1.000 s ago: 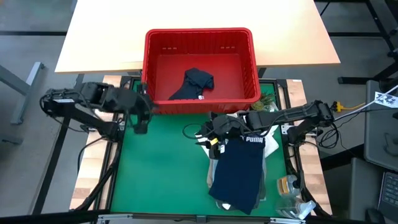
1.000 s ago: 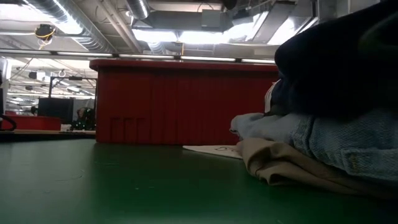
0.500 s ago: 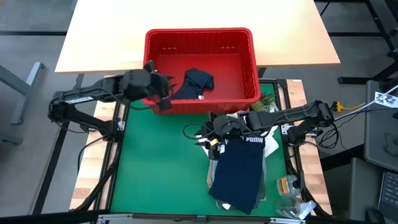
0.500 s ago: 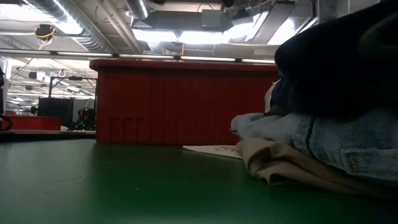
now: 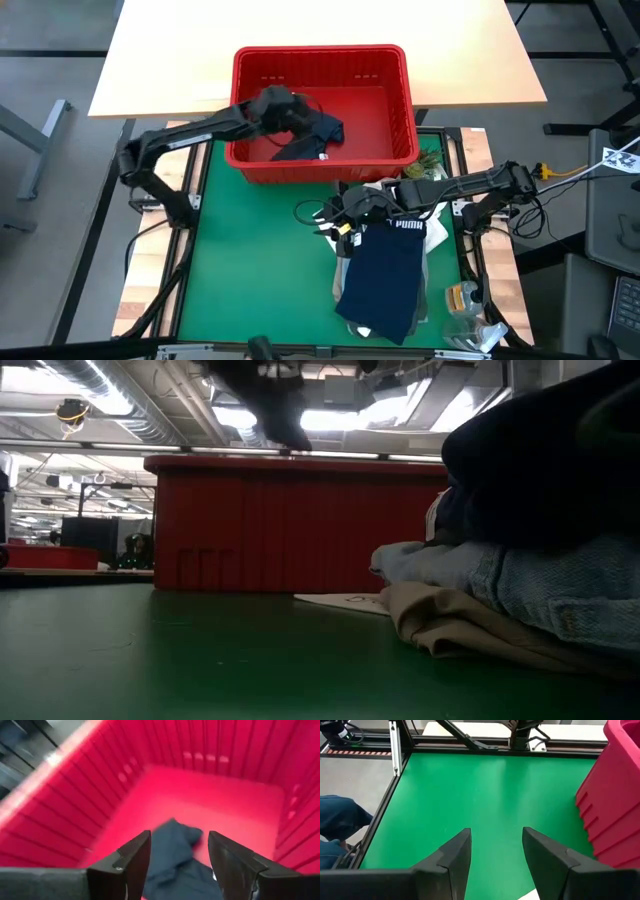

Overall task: Fold Laundry from Bin
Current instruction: Fold the dark gray shorts

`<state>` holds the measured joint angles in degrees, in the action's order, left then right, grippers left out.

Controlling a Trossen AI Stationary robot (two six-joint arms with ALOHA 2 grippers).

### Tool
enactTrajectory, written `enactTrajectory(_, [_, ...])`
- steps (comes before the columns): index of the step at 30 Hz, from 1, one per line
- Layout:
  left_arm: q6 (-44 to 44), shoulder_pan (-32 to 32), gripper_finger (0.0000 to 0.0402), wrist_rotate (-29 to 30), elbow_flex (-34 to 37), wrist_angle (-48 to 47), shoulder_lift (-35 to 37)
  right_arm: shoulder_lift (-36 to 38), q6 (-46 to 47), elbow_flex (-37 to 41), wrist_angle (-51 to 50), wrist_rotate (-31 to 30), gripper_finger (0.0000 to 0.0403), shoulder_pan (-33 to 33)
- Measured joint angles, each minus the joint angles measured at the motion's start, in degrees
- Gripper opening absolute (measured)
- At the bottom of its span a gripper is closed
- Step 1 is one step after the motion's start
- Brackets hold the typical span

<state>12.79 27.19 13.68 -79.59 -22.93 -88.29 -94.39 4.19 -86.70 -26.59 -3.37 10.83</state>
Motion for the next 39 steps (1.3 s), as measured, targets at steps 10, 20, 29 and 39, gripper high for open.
enactTrajectory(10, [-8.51, 8.09, 0.0192, -5.91, 0.02, -3.34, -9.99, 0.00, 0.00, 0.00, -0.61, -0.01, 0.0177, 0.00])
enactTrajectory(20, [-19.59, 14.01, 0.0192, -14.91, 0.02, -4.87, -17.06, 0.00, 0.00, 0.01, -0.57, -0.01, 0.0177, 0.00])
enactTrajectory(29, [-21.74, 14.94, 0.0192, -23.49, 0.02, -5.74, -25.71, 0.00, 0.00, 0.02, -0.60, -0.01, 0.0177, 0.02])
enactTrajectory(39, [-21.22, 14.46, 0.0192, -25.12, -0.42, -8.90, -29.90, 0.00, 0.00, 0.07, -1.00, 0.01, 0.0177, 0.02])
